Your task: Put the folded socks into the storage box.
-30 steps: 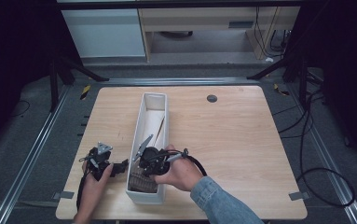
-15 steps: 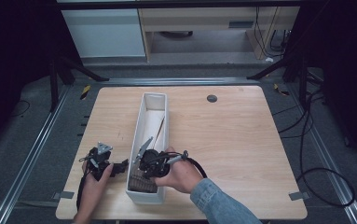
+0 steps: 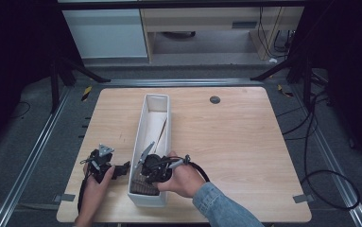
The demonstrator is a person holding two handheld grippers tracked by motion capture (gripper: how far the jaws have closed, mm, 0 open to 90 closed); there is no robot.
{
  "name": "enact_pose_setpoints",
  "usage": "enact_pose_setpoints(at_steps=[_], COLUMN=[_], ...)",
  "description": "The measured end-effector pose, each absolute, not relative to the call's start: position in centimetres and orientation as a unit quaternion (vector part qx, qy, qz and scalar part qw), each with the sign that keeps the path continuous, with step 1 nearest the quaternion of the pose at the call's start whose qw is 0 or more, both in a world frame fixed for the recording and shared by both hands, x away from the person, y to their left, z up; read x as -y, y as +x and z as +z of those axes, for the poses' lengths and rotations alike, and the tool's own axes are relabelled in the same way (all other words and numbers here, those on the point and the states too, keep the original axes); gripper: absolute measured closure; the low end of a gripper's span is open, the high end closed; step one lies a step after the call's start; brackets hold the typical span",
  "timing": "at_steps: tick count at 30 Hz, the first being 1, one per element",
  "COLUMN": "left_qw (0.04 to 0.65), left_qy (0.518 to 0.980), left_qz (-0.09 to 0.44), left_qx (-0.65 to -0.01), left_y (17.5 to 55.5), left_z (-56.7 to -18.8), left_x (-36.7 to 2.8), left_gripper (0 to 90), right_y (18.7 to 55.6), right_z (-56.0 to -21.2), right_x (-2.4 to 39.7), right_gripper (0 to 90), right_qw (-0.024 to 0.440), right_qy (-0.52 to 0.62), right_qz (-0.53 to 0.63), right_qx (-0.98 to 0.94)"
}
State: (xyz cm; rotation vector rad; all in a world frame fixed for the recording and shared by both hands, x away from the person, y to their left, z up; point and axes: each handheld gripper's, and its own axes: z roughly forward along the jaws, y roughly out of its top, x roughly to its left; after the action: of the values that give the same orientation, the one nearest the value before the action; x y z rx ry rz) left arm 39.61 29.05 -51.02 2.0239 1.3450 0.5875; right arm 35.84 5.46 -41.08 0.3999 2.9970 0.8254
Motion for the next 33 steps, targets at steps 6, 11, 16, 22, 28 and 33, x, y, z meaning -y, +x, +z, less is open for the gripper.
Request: enact_pose_setpoints(at_steps=[6,11,16,22,28,33], left_qw=[0.315,0.315,0.315,0.315,0.316,0.316], left_qy=[0.768,0.768,0.768,0.768,0.768,0.768], left_qz=[0.223,0.223,0.223,0.223,0.223,0.223], left_qx=[-0.511,-0.511,-0.51,-0.511,-0.51,-0.51], left_y=[39.6,39.6,39.6,39.6,39.6,39.6], left_z=[-51.0,-51.0,-51.0,-51.0,-51.0,-51.0], left_x=[-29.1,-29.1,-29.1,-29.1,-29.1,-29.1], left_gripper=[0.0,0.0,0.0,0.0,0.0,0.0], right_y=[35.7,35.6,35.6,35.7,35.8,35.9], right_z=[-41.3,-41.4,-41.3,-40.6,-39.4,-38.5], right_x=[-5.6,-5.7,-5.5,-5.2,-4.6,-3.6], right_gripper=[89.9,89.9,89.6,87.9,87.0,86.7], right_qw=[0.006,0.009,0.008,0.014,0.022,0.027], right_qy=[0.124,0.12,0.117,0.112,0.111,0.119], right_qz=[0.257,0.253,0.257,0.264,0.271,0.283], right_qx=[-0.958,-0.96,-0.959,-0.958,-0.956,-0.951])
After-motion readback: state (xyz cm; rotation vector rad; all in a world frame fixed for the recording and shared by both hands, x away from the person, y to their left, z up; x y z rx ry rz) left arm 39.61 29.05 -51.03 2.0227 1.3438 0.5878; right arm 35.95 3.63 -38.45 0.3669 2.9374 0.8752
